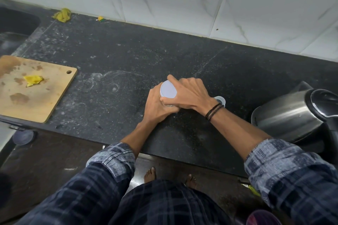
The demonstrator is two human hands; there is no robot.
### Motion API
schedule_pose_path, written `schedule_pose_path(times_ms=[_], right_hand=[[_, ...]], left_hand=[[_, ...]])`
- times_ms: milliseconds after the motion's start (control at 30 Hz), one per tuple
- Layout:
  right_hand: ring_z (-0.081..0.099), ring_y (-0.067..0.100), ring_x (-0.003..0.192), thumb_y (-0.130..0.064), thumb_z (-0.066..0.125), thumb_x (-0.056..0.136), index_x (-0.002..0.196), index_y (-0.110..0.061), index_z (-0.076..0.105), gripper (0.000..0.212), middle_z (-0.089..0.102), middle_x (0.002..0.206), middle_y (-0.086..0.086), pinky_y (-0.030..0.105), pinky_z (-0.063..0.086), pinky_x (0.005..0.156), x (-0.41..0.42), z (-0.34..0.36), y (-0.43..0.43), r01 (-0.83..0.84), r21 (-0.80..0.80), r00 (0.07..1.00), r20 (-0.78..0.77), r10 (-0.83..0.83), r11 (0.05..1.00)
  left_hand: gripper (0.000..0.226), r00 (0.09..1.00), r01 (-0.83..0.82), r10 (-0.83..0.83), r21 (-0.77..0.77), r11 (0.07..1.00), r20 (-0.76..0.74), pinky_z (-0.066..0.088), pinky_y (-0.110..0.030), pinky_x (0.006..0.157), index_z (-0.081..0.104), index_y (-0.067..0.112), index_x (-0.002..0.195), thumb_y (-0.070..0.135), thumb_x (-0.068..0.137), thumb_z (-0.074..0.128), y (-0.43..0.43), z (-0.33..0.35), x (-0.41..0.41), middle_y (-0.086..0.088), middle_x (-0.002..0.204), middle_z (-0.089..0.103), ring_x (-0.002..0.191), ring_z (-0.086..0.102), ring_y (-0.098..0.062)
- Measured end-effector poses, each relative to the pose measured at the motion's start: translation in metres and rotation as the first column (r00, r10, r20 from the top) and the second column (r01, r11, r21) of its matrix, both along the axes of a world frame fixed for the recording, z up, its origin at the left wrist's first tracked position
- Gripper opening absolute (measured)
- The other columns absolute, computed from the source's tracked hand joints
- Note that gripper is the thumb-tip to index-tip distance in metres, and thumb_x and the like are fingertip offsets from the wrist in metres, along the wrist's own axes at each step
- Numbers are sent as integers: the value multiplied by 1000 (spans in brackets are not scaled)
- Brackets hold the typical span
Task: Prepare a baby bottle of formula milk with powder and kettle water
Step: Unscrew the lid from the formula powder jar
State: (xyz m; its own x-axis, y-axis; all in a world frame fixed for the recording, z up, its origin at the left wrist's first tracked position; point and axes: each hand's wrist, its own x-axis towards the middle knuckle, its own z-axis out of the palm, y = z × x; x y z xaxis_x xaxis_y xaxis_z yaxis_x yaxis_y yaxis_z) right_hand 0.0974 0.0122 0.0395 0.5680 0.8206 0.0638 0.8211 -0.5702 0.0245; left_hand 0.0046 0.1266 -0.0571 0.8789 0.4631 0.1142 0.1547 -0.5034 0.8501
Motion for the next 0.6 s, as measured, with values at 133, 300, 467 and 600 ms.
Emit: schedule_pose_path(times_ms=[133, 300, 467, 600], right_hand=[[66, 33, 86, -77, 51, 85, 136, -23, 42, 74, 72, 101, 9, 34, 40, 67, 3, 0, -1, -21, -5, 1000, -14, 21, 1000], [66, 34, 87, -79, 51, 83, 135, -25, 42, 76, 72, 102, 8, 36, 45, 69, 7, -2, -1, -24, -1, 999, -25, 24, 1000], [66, 32, 84, -81, 50, 81, 131, -27, 42, 74, 72, 100, 6, 38, 52, 71, 10, -4, -2, -30, 12, 999, -43, 31, 999], [62, 32, 78, -81, 52, 80, 126, -27, 43, 72, 71, 94, 5, 35, 46, 66, 11, -4, -1, -26, 20, 999, -36, 27, 999]], left_hand=[[92, 1000, -8, 8, -12, 1000, -27, 48, -35, 99, 55, 22, 134, 53, 52, 83, 2, -4, 3, 6, 128, 57, 117, 51, -14], [94, 1000, -24, 23, -35, 999, -22, 47, -31, 99, 52, 23, 136, 48, 52, 85, 1, -1, 1, 8, 130, 54, 120, 49, -12], [92, 1000, -9, 8, -42, 999, -22, 51, -40, 98, 54, 25, 133, 52, 51, 85, 3, -2, 3, 6, 128, 59, 119, 53, -15], [84, 1000, -2, 3, -49, 999, 16, 46, -28, 98, 57, 24, 128, 49, 52, 81, 1, 7, 0, 27, 117, 53, 115, 44, 19]])
